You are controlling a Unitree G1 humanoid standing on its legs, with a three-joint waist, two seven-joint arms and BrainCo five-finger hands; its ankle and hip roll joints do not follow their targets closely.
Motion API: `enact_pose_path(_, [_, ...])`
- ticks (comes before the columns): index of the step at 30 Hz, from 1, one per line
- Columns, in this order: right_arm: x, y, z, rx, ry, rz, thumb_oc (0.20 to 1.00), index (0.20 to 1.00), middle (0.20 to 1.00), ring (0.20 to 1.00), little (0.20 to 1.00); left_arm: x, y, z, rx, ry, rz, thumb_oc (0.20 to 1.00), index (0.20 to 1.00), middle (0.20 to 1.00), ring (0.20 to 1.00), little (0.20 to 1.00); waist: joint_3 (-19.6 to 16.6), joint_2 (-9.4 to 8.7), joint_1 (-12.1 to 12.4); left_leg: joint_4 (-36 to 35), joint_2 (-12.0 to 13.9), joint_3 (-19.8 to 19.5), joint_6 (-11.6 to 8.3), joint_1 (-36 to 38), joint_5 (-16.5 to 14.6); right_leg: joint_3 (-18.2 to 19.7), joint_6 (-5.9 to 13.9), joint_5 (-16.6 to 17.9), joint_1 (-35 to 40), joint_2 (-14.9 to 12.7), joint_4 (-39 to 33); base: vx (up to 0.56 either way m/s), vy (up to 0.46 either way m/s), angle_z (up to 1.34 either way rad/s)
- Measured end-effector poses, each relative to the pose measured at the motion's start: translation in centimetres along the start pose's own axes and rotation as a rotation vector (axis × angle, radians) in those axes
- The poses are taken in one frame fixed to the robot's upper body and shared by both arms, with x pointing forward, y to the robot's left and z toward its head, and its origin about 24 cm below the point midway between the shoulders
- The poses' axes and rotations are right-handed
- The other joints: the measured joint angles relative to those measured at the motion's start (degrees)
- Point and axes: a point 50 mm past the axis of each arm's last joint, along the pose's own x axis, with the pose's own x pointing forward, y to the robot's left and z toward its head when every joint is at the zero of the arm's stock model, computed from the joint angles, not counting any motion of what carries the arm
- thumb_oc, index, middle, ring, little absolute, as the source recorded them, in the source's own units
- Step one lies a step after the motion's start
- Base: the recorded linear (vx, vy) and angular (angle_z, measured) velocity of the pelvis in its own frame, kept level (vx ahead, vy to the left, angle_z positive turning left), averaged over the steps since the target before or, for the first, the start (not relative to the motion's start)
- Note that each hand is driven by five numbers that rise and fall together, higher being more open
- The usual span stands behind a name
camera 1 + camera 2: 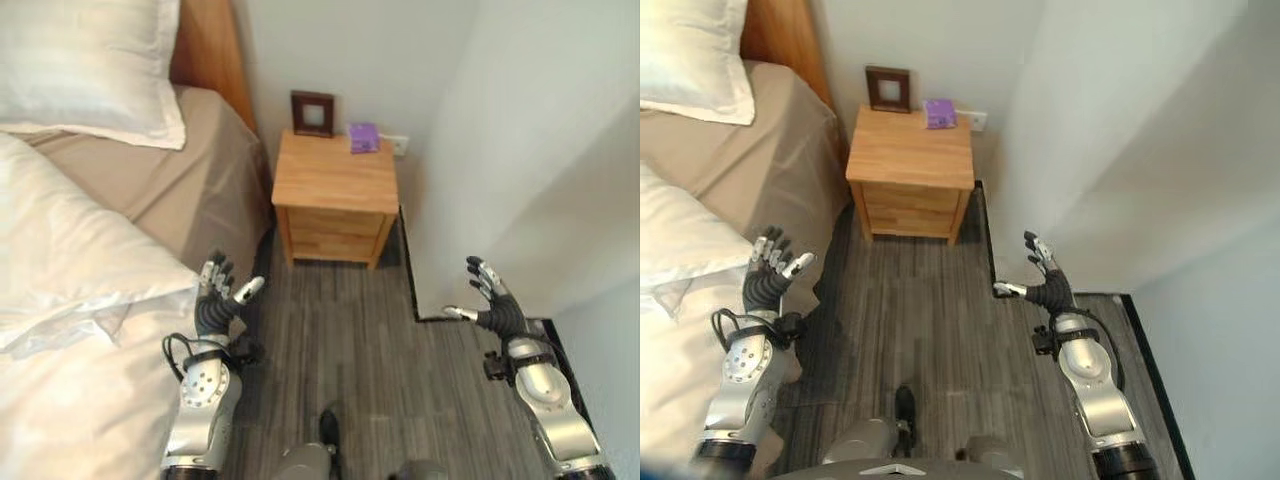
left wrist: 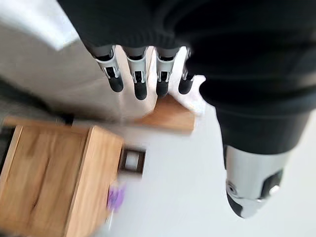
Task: Making the bed.
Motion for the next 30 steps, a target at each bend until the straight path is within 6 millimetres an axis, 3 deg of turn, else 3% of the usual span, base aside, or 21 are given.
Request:
enact_pose_path(2, [-0.7,0.0,-0.7,0.004,0.037,-0.002,1.000,1.000,1.000,1.000,1.000,-0.5,0.7,-0.2,0.009,0.011,0.017,1.000,1.000,1.000,1.000,1.000,-0.6,-0.30,-1.4,-1.1,-1.1,-4.4,-0.48,1.9,-0.4,-0.6,0.26,0.4,0.1,-1.7,-15.1,0.31,-0.105,1.31])
enact_pose_path(3, [-1.0,0.1,-1.2,0.003,0.057,0.002,1.000,1.000,1.000,1.000,1.000,-0.7,1.0,-0.6,0.014,0.027,0.030,1.000,1.000,1.000,1.000,1.000,-0.6,-0.45,-1.7,-1.8,-1.3,-6.1,-0.75,2.6,-0.6,2.2,0.39,1.2,-0.6,-1.5,-20.6,0.47,-0.146,1.50])
enact_pose_path(5, [-1.6,0.4,-2.7,0.012,0.130,0.006,1.000,1.000,1.000,1.000,1.000,-1.4,2.3,-2.2,0.030,0.099,0.084,1.000,1.000,1.000,1.000,1.000,-0.8,-0.50,-1.7,-2.8,-1.4,-13.7,-1.90,5.1,-1.8,10.8,-0.43,9.6,-2.0,1.9,-35.4,0.58,-0.195,1.58])
enact_pose_path(7, [-2.1,0.6,-3.2,0.032,0.157,-0.005,1.000,1.000,1.000,1.000,1.000,-1.4,2.2,-3.3,0.023,0.141,0.095,1.000,1.000,1.000,1.000,1.000,-1.1,-0.44,-3.7,-1.3,-1.0,-21.1,-2.81,5.0,-3.5,21.5,0.36,12.1,-3.2,6.2,-38.2,0.44,-0.200,1.84])
enact_pose_path(8, [-2.4,0.6,-3.5,0.032,0.173,-0.001,1.000,1.000,1.000,1.000,1.000,-1.3,2.0,-3.8,0.023,0.165,0.091,1.000,1.000,1.000,1.000,1.000,-1.3,-0.75,-5.3,-0.9,-0.8,-23.6,-2.77,4.5,-3.4,23.0,-0.48,13.7,-3.5,6.7,-40.0,0.35,-0.167,1.75])
enact_pose_path(10, [-2.0,0.8,-3.5,0.039,0.170,0.007,1.000,1.000,1.000,1.000,1.000,-1.3,2.7,-3.7,0.061,0.167,0.081,1.000,1.000,1.000,1.000,1.000,-2.0,-4.85,-4.2,-1.9,-2.1,-25.6,-4.59,6.2,-4.5,21.0,-1.74,16.3,-5.2,4.2,-40.9,0.37,-0.230,1.10])
enact_pose_path(11, [-1.8,1.0,-3.6,0.054,0.174,0.007,1.000,1.000,1.000,1.000,1.000,-1.8,3.3,-4.1,0.068,0.187,0.101,1.000,1.000,1.000,1.000,1.000,-2.4,-6.23,-4.7,-2.4,-2.8,-27.3,-6.07,8.2,-5.5,19.2,-1.68,20.4,-4.4,2.8,-40.2,0.43,-0.316,0.64])
enact_pose_path(12, [-1.4,1.0,-3.5,0.057,0.166,0.010,1.000,1.000,1.000,1.000,1.000,-2.3,3.5,-4.4,0.066,0.205,0.115,1.000,1.000,1.000,1.000,1.000,-2.6,-5.44,-4.7,-2.3,-1.7,-27.1,-6.79,8.8,-6.7,17.9,-2.30,23.0,-4.0,3.3,-39.0,0.36,-0.289,0.48])
enact_pose_path(14, [-0.4,0.9,-3.3,0.066,0.151,0.021,1.000,1.000,1.000,1.000,1.000,-3.0,3.4,-5.1,0.044,0.232,0.132,1.000,1.000,1.000,1.000,1.000,-2.5,-1.53,-3.8,2.4,2.4,-21.3,-9.52,7.1,-9.3,14.9,-4.03,22.2,-2.5,6.7,-39.4,0.15,-0.195,0.41])
enact_pose_path(16, [0.1,0.4,-3.0,0.050,0.135,0.018,1.000,1.000,1.000,1.000,1.000,-2.2,2.5,-4.4,0.008,0.191,0.126,1.000,1.000,1.000,1.000,1.000,-1.4,-2.13,-3.6,13.1,1.8,-15.0,-11.43,0.9,-9.6,12.3,-6.26,22.6,-1.0,6.0,-40.8,0.02,-0.141,0.86])
enact_pose_path(17, [0.2,-0.1,-2.9,0.027,0.131,0.015,1.000,1.000,1.000,1.000,1.000,-1.2,1.6,-4.1,-0.014,0.168,0.108,1.000,1.000,1.000,1.000,1.000,-0.1,-3.38,-4.1,23.0,2.4,-8.4,-13.16,-4.2,-9.8,9.6,-7.86,22.1,0.4,5.0,-41.3,0.03,-0.064,0.97])
enact_pose_path(19, [0.8,0.2,-2.3,0.023,0.104,0.029,1.000,1.000,1.000,1.000,1.000,-1.1,1.9,-3.7,-0.034,0.153,0.115,1.000,1.000,1.000,1.000,1.000,0.4,-4.25,-3.2,22.8,4.4,-1.6,-12.82,-6.9,-9.7,7.4,-9.15,21.0,1.6,4.9,-41.2,0.10,-0.052,0.72])
enact_pose_path(21, [1.7,0.4,-1.0,0.013,0.049,0.030,1.000,1.000,1.000,1.000,1.000,-1.0,2.0,-3.7,-0.032,0.159,0.109,1.000,1.000,1.000,1.000,1.000,1.4,-4.14,-3.9,16.4,8.1,11.2,-10.89,-8.9,-8.3,3.8,-8.99,19.8,1.6,4.6,-41.4,0.21,0.002,0.60])
enact_pose_path(22, [2.0,0.4,-0.8,0.003,0.038,0.035,1.000,1.000,1.000,1.000,1.000,-1.1,1.9,-3.8,-0.032,0.166,0.105,1.000,1.000,1.000,1.000,1.000,1.8,-2.93,-3.6,12.6,7.4,12.5,-9.87,-9.4,-7.2,2.7,-6.83,18.1,1.8,4.8,-41.4,0.12,0.013,0.54])
enact_pose_path(23, [2.2,0.0,-0.5,-0.022,0.030,0.036,1.000,1.000,1.000,1.000,1.000,-1.3,1.4,-4.0,-0.053,0.170,0.099,1.000,1.000,1.000,1.000,1.000,1.7,0.99,-3.5,9.3,10.8,12.9,-9.83,-9.8,-7.0,1.9,-7.53,15.7,0.5,7.5,-37.6,0.10,0.024,0.39])
enact_pose_path(24, [2.3,-0.3,-0.4,-0.050,0.030,0.040,1.000,1.000,1.000,1.000,1.000,-1.2,1.4,-3.7,-0.054,0.157,0.098,1.000,1.000,1.000,1.000,1.000,1.8,2.62,-3.1,8.0,12.3,13.8,-10.66,-9.9,-7.5,-1.1,-9.08,16.5,-0.4,8.1,-34.8,0.12,0.048,0.48])
enact_pose_path(26, [2.0,0.1,-0.9,-0.074,0.057,0.039,1.000,1.000,1.000,1.000,1.000,-0.8,1.7,-3.7,-0.048,0.156,0.107,1.000,1.000,1.000,1.000,1.000,2.0,1.50,-3.8,11.5,12.6,17.2,-9.68,-10.9,-5.2,-4.6,-10.76,16.0,-0.3,5.9,-35.6,0.19,0.083,0.65])
enact_pose_path(27, [2.0,0.5,-0.3,-0.112,0.033,0.070,1.000,1.000,1.000,1.000,1.000,-1.1,2.2,-3.8,-0.042,0.163,0.123,1.000,1.000,1.000,1.000,1.000,2.1,-0.06,-4.1,13.7,11.0,19.6,-9.59,-10.8,-5.2,-5.0,-7.92,14.3,-0.2,3.9,-37.2,0.16,0.080,0.47])
enact_pose_path(28, [2.3,0.3,0.2,-0.147,0.007,0.084,1.000,1.000,1.000,1.000,1.000,-1.8,2.3,-4.5,-0.045,0.194,0.135,1.000,1.000,1.000,1.000,1.000,2.1,1.47,-4.0,12.0,11.8,19.7,-9.97,-9.7,-5.6,-5.4,-5.65,12.8,0.6,4.6,-38.0,0.26,0.120,0.25])
enact_pose_path(29, [2.7,-0.4,1.0,-0.210,-0.025,0.079,1.000,1.000,1.000,1.000,1.000,-2.4,2.4,-4.7,-0.053,0.202,0.136,1.000,1.000,1.000,1.000,1.000,1.1,3.41,-4.0,6.9,13.0,18.7,-11.23,-6.2,-6.5,-6.3,-6.04,13.7,1.6,5.8,-37.2,0.14,0.058,0.22])
enact_pose_path(30, [2.9,-0.7,1.3,-0.220,-0.038,0.061,1.000,1.000,1.000,1.000,1.000,-2.2,2.5,-4.6,-0.051,0.199,0.135,1.000,1.000,1.000,1.000,1.000,1.2,3.24,-3.9,5.7,12.7,19.5,-10.60,-5.2,-3.0,-8.0,-8.18,17.1,2.7,5.3,-38.2,0.19,0.076,0.45])
